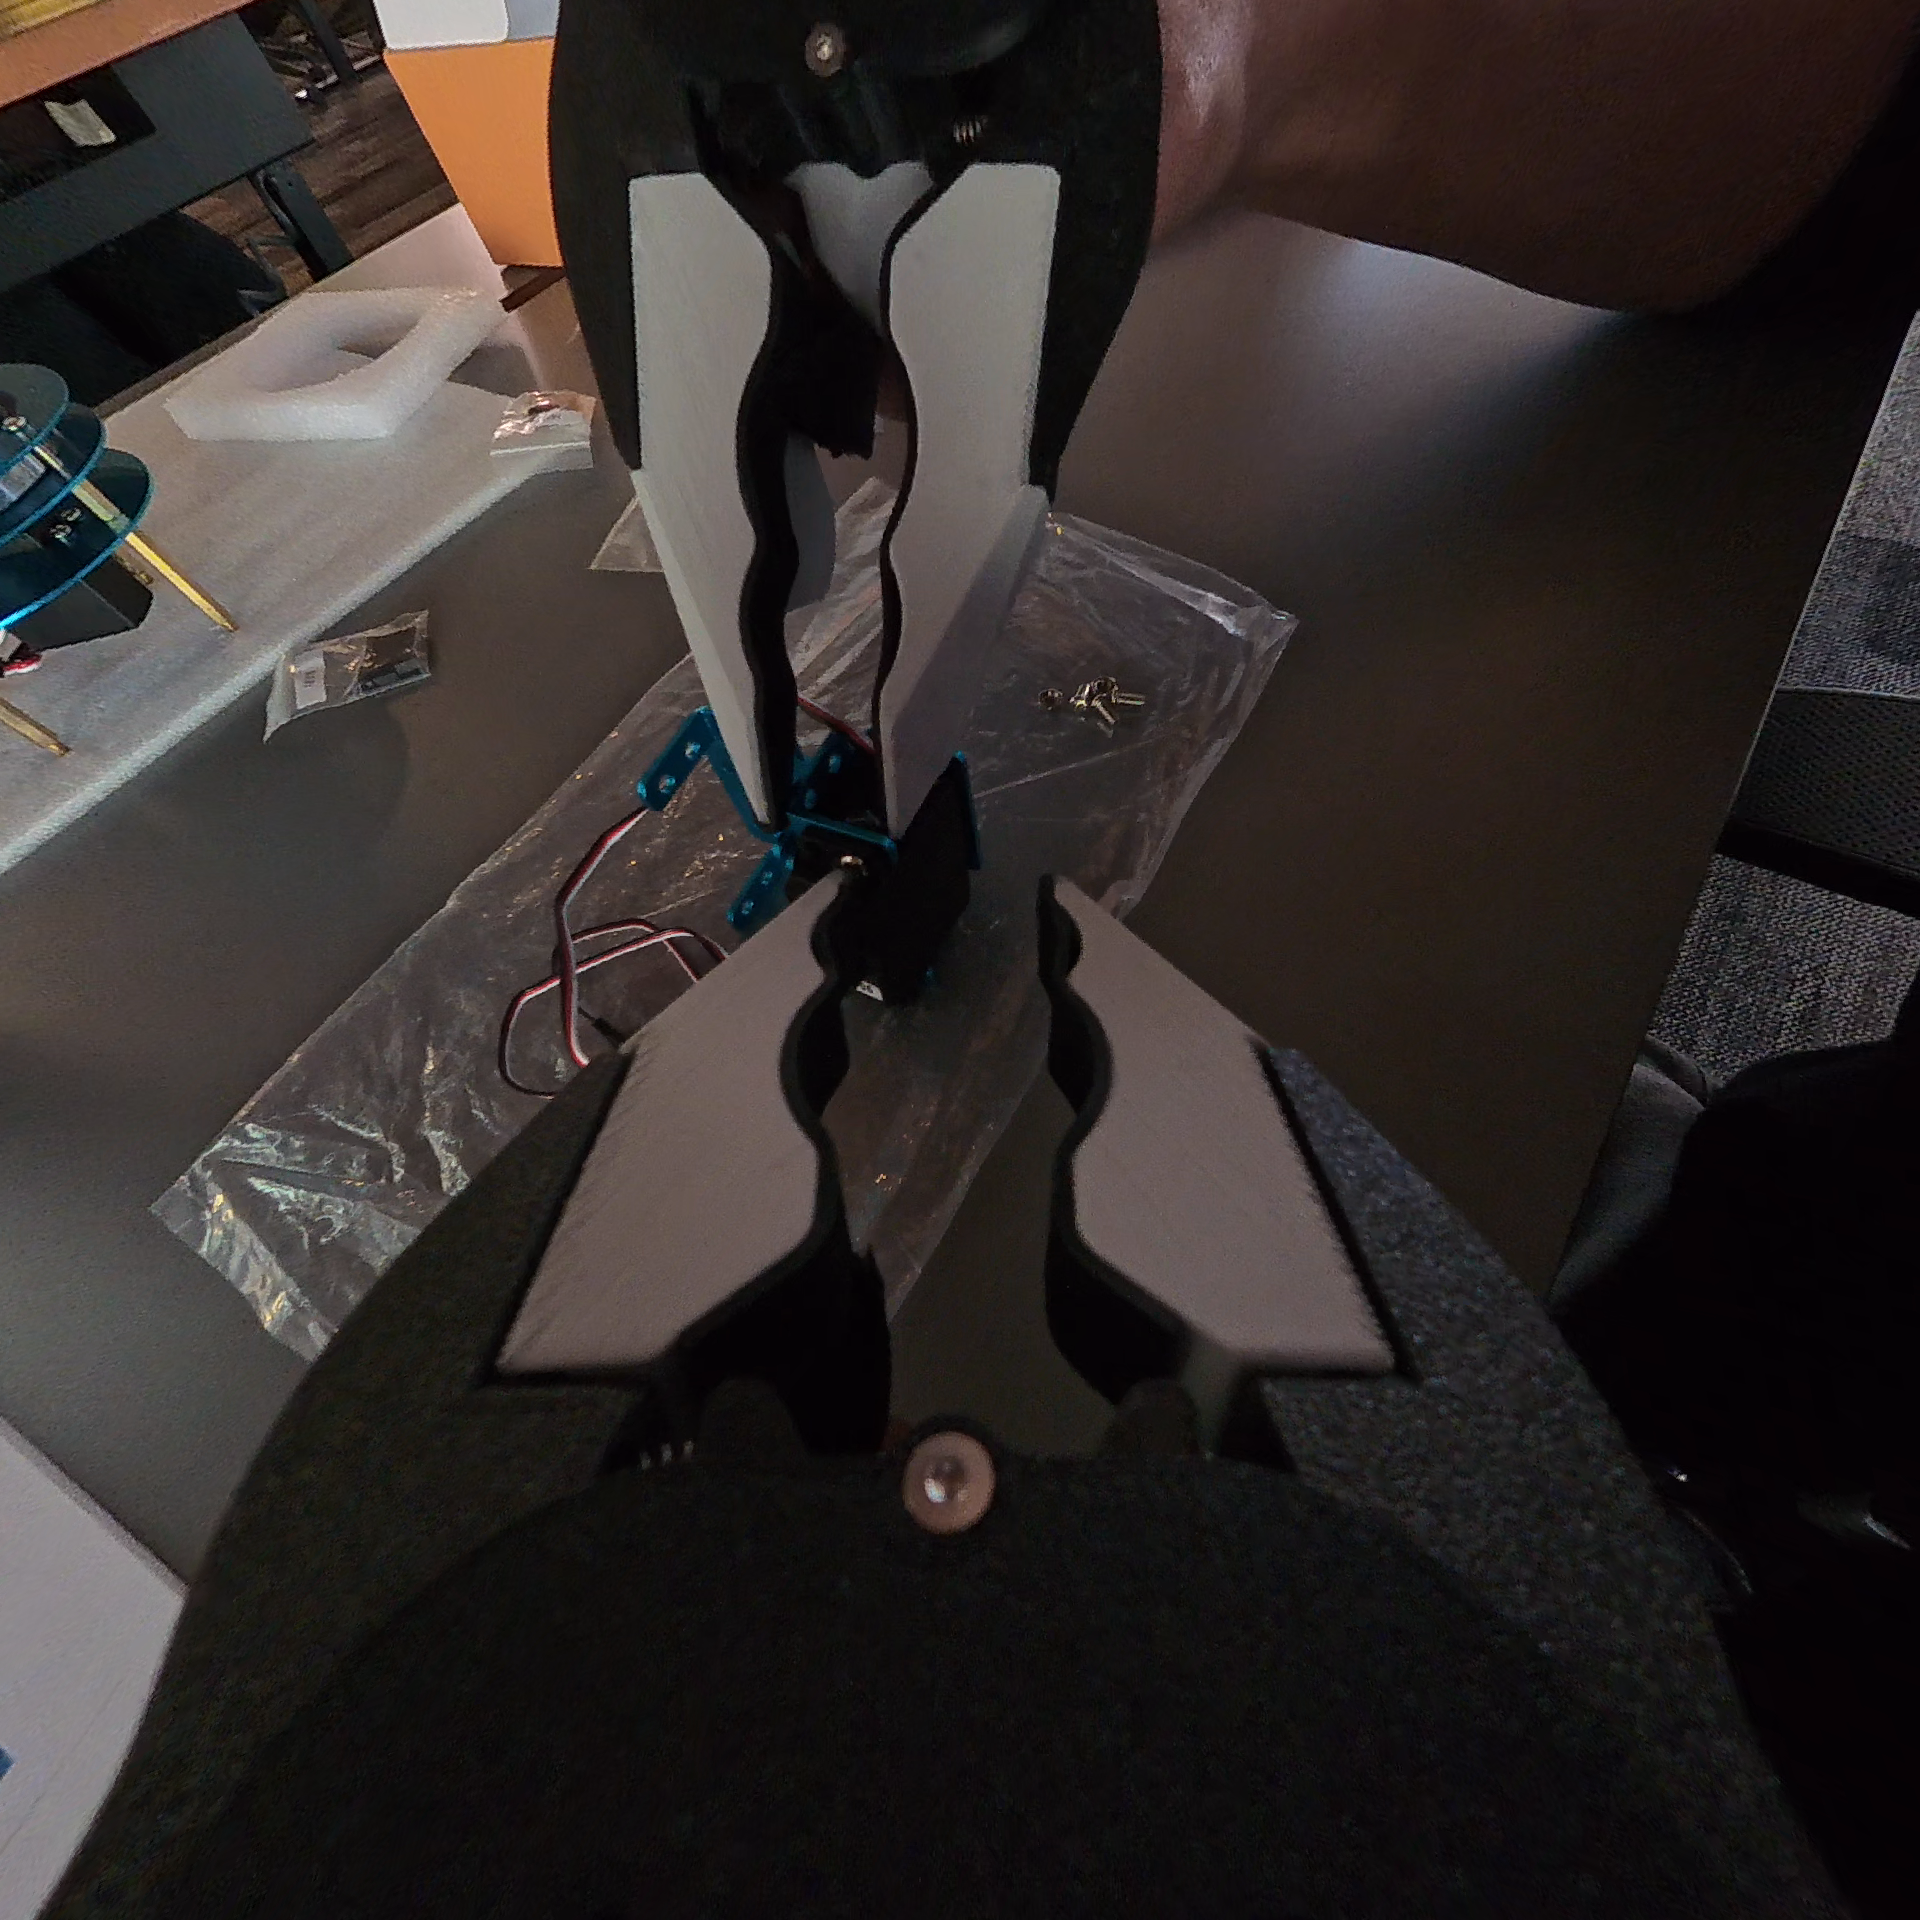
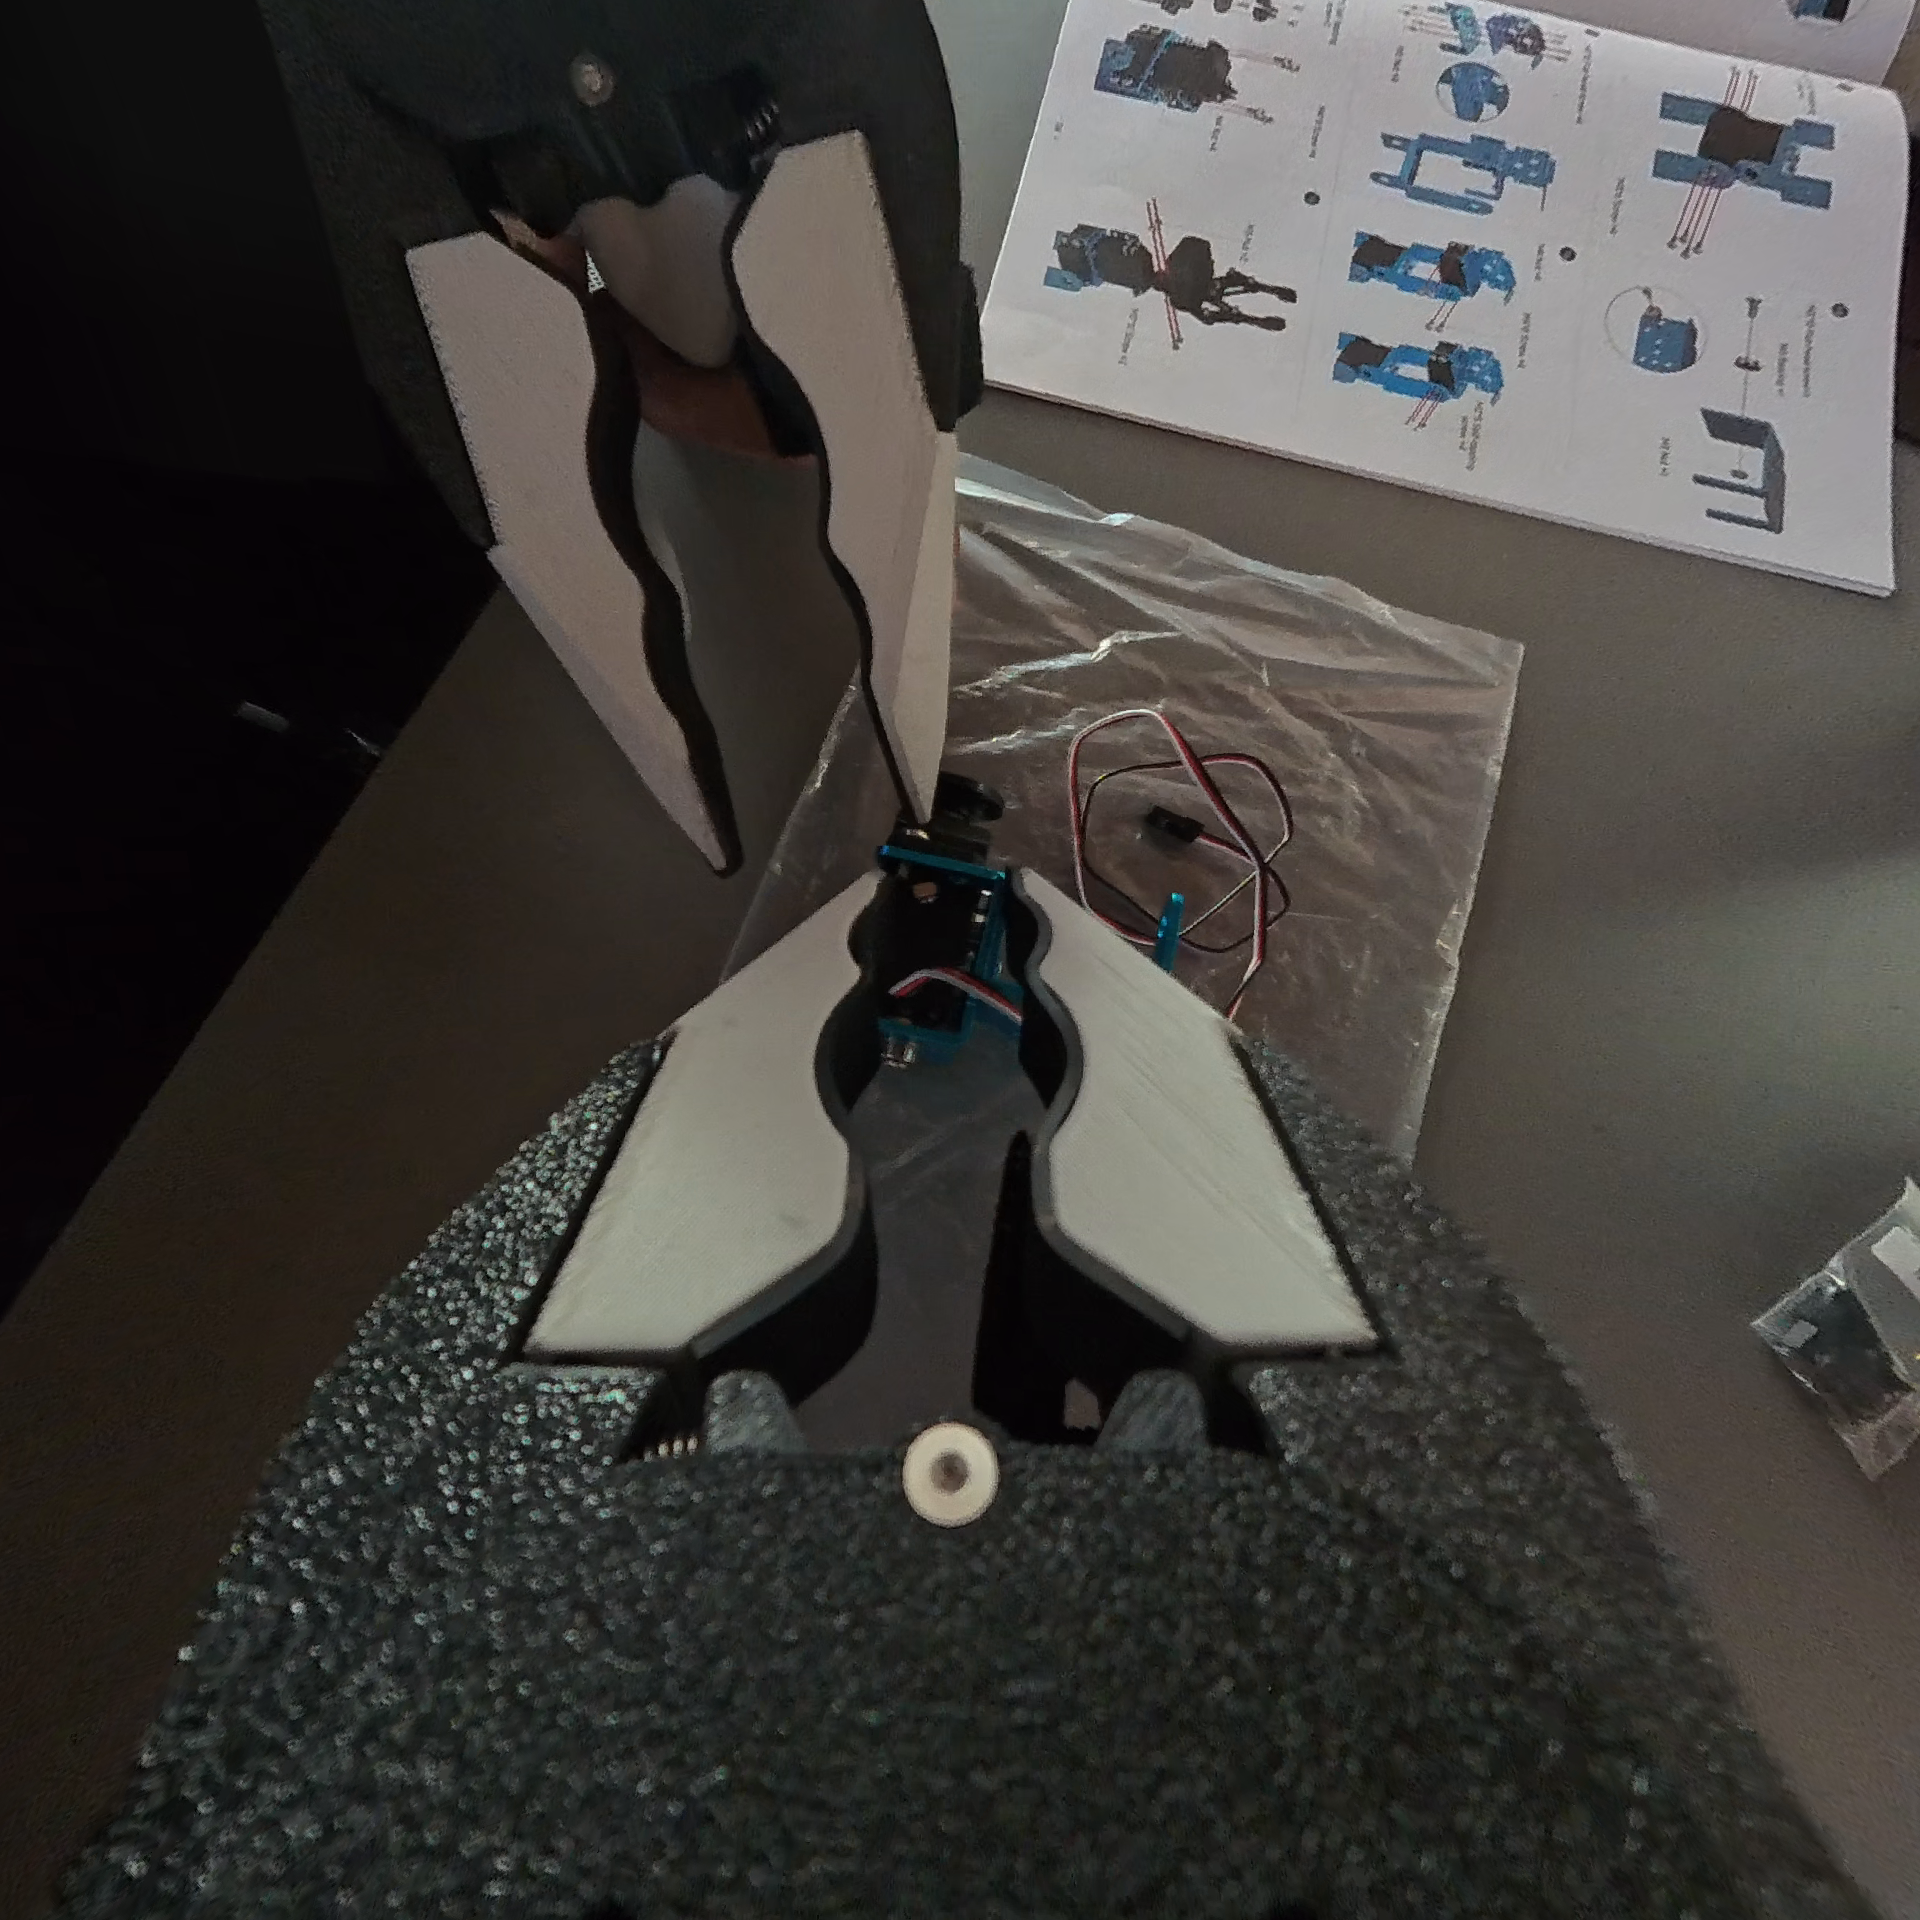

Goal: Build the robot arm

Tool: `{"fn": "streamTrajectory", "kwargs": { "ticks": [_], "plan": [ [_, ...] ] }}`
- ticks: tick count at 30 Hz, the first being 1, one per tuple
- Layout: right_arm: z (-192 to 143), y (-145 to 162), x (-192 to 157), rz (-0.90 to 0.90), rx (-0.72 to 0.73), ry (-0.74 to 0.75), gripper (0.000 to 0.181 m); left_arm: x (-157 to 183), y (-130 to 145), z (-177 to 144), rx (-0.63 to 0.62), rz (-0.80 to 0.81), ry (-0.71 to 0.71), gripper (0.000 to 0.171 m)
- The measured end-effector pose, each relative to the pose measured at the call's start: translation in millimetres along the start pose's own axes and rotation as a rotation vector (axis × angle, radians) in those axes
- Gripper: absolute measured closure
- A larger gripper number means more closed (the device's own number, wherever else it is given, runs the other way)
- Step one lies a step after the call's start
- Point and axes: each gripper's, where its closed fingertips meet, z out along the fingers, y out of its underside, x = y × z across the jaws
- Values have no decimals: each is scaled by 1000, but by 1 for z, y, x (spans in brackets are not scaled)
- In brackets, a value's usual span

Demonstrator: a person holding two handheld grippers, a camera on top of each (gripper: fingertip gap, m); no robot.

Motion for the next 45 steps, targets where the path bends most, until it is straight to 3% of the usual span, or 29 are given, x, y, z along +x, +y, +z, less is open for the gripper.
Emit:
{"fn": "streamTrajectory", "kwargs": {
  "ticks": [6, 10, 18, 31, 45],
  "plan": [
    [-6, -4, 2, -16, -1, 34, 152, -1, 0, 0, -1, 5, -8, 138],
    [-18, -11, -3, -101, -9, 88, 163, 0, 0, 0, 3, -1, -4, 137],
    [-4, -2, -4, -206, -129, 138, 172, -1, 0, 0, 7, -2, -6, 138],
    [-3, 2, -5, -207, -168, 140, 173, 0, -1, 1, 6, -1, -8, 137],
    [-3, 3, -7, -71, -165, 123, 175, -1, -1, 1, 6, -3, -15, 139]
  ]
}}
